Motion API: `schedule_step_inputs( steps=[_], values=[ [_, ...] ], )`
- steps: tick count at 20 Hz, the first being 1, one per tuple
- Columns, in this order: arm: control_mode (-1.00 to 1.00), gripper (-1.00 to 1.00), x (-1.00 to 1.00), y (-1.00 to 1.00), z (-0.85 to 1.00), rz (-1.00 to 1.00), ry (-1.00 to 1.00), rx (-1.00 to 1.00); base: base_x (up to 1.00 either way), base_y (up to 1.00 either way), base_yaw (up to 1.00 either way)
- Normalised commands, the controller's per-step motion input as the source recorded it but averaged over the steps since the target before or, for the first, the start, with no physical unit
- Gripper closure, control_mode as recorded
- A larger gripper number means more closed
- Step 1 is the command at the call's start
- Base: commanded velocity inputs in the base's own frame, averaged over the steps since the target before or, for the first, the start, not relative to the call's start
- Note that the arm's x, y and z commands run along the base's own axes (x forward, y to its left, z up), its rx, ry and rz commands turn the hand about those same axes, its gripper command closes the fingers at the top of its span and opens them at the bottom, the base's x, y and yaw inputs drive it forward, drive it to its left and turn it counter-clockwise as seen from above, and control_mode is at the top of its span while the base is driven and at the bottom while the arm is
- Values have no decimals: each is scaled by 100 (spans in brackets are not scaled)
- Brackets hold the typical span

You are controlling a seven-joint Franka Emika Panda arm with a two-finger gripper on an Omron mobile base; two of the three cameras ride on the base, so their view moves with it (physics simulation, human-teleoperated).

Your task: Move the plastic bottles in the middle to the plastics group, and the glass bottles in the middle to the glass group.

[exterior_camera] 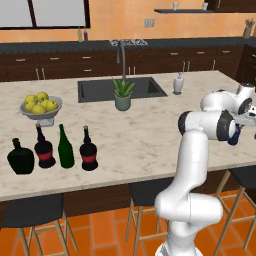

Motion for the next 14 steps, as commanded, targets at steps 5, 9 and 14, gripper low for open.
schedule_step_inputs(
  steps=[5,9,14],
  values=[
    [-100,100,47,-65,-5,0,0,0,0,0,0],
    [-100,100,37,-34,-23,0,0,0,0,0,0],
    [-100,100,4,-8,-50,0,-1,0,0,0,0]
  ],
)
